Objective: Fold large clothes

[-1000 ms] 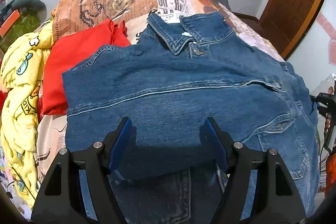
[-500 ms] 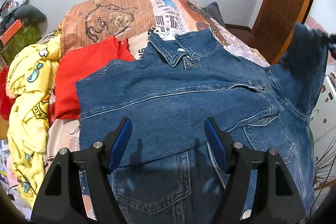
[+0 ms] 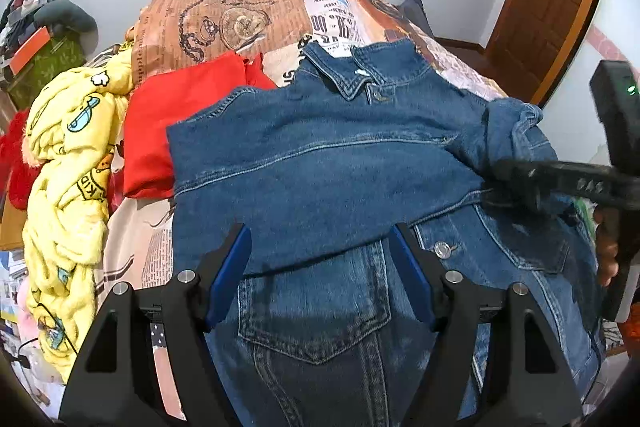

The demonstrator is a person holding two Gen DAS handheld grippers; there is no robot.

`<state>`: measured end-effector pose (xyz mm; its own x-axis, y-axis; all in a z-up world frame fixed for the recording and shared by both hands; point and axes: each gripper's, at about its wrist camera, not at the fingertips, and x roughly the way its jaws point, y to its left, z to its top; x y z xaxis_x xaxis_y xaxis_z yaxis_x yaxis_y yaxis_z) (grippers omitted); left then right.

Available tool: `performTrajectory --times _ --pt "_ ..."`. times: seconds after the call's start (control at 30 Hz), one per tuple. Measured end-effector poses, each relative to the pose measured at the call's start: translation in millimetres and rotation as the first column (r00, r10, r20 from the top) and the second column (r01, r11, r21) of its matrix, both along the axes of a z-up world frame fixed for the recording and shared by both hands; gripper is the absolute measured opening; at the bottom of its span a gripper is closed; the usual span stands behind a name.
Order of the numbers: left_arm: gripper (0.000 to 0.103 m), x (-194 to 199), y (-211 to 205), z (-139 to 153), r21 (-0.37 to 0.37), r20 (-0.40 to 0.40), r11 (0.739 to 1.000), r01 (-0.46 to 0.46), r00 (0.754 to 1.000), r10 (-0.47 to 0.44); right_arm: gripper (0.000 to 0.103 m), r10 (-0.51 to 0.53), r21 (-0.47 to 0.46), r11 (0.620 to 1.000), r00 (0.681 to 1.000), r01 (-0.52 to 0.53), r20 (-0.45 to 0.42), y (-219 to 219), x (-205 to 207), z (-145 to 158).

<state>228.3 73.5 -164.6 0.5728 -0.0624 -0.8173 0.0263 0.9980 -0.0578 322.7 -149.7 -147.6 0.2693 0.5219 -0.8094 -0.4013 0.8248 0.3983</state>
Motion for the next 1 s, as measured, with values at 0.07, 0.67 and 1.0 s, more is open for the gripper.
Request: performTrajectory --times 0.07,0.67,1.0 --pt "0.070 1.0 -2.9 -0.4 0.008 -0.004 1.000 0.008 1.000 -0.008 0.016 0.000 0.002 1.000 1.000 0.000 -0.030 -0.2 0.9 -1.7" --pt "0.070 78.2 -134.7 44.3 0.021 0.040 0.953 0.301 0.952 -0.302 0.044 -0.165 -0.018 0.985 0.970 0.171 0.178 -105.9 -5.5 65.7" --pt "0.067 134.1 -232.0 11.3 0.067 -0.046 0.883 0.465 0.885 -0.463 0.045 -0.229 -0.139 0.955 0.949 0.262 0.219 -142.7 6.0 44.9"
